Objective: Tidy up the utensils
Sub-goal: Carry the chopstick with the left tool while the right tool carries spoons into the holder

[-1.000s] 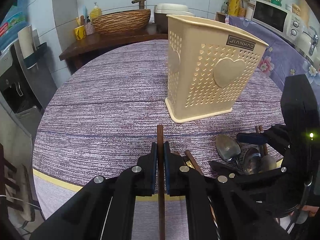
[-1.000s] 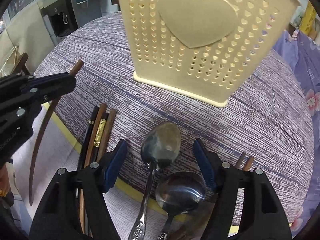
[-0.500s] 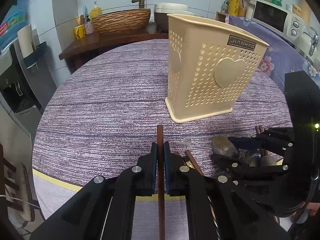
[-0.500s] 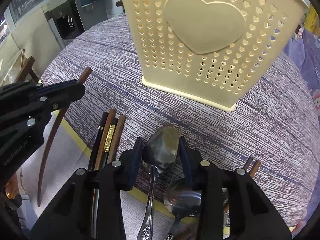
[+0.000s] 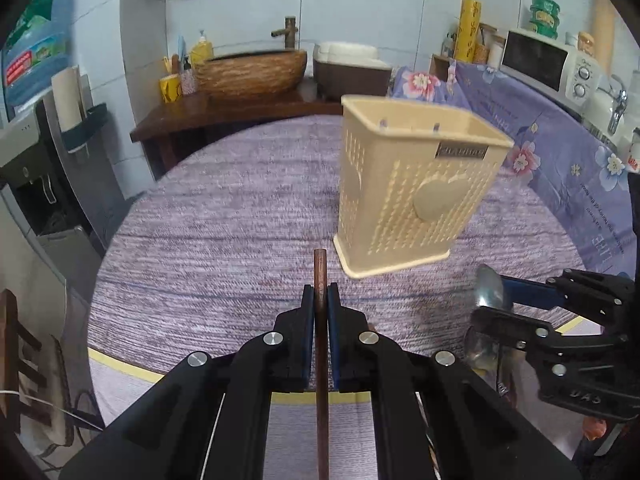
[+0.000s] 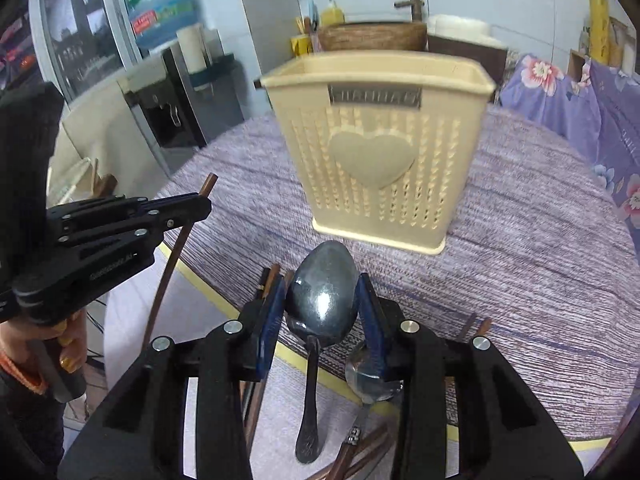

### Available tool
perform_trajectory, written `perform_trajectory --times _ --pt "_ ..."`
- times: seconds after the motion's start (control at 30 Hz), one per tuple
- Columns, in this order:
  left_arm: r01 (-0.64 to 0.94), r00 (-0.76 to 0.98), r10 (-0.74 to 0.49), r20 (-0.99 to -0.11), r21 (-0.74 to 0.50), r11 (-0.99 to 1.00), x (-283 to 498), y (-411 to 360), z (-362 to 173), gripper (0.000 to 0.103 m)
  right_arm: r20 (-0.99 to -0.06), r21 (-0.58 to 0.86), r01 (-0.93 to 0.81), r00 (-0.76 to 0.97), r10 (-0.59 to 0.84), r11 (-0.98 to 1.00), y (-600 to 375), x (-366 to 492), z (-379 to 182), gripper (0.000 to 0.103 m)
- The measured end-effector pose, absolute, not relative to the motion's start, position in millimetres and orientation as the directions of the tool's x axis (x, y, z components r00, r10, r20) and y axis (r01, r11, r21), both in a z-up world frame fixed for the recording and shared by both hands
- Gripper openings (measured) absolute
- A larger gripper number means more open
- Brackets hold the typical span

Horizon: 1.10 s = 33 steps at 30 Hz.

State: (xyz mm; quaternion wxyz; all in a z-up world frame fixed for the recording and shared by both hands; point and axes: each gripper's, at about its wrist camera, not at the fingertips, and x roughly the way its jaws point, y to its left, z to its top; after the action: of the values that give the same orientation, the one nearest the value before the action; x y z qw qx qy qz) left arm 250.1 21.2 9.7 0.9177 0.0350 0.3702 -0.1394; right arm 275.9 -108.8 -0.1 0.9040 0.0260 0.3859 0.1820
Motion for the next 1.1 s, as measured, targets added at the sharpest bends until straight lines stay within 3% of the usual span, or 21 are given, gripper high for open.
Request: perform_trajectory --times 0.4,0.83,1.0,1.1 --pt "0.268 0.813 -0.254 -0.523 -0.05 0.962 211.8 29.0 77.5 0.008 -0.591 0.195 -0.326 0.714 0.376 0.925 -126.7 231.9 44.9 0.037" --pt "0.262 0.849 -0.247 -0.467 -0.032 0.964 201.9 32.5 102.2 0.008 -0.548 0.204 -0.342 0.736 0.397 0.917 -135.7 225.8 53.7 0.037" --pt "0.275 0.873 -0.266 -0.408 -0.039 0.961 208.5 29.4 143.6 0.008 -0.474 0.201 -0.336 0.788 0.392 0.92 -148.5 239.3 93.5 0.037" --pt "0.279 0.907 -0.285 -0.311 -0.063 0.958 216.9 25.2 189.5 0.008 -0.407 0.185 -0.324 0.834 0.373 0.928 -156.8 255.6 134.3 0.037"
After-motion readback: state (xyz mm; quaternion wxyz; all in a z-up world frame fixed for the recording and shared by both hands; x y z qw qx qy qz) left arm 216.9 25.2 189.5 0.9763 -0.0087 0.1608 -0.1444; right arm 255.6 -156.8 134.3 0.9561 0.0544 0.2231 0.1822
